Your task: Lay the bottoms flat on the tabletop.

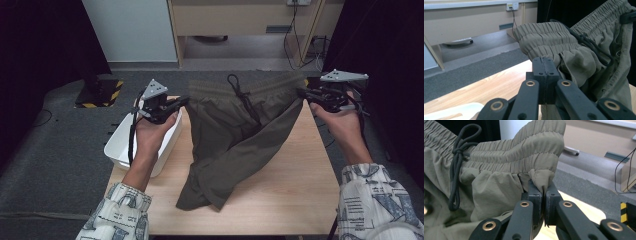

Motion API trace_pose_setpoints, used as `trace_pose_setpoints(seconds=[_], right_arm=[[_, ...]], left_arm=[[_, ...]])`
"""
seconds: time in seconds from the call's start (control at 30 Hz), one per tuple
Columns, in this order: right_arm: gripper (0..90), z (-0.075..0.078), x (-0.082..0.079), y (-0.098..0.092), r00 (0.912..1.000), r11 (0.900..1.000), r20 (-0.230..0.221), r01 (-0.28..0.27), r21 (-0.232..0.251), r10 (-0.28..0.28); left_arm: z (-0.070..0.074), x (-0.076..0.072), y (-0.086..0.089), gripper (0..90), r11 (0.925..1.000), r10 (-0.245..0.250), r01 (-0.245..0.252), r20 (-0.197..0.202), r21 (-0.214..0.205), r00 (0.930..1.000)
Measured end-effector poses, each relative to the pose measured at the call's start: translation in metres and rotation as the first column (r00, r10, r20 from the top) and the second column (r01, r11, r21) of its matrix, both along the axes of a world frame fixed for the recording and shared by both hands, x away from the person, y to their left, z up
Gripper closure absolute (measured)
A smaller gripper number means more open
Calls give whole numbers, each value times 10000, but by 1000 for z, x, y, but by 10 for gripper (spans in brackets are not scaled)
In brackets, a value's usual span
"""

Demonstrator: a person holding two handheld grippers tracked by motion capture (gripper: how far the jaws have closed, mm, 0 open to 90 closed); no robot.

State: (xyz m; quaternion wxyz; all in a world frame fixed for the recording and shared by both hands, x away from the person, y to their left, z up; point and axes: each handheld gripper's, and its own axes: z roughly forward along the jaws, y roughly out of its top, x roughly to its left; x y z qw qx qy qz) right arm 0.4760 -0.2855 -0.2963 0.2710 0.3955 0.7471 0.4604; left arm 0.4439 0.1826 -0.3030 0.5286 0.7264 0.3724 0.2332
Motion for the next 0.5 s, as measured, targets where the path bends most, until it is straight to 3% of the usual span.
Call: trace_pose_setpoints(seconds=[0.4, 0.5], right_arm=[[867, -43, 22, -2, 9975, 9998, -695, 130, -128, -139], [867, -52, 27, -1, 9960, 9996, -860, 240, -153, -252]], left_arm=[[-27, 37, -5, 899, 9993, 136, -109, -815, 345, 9966], [-36, 46, -6, 899, 9996, 145, -118, -1097, 256, 9939]])
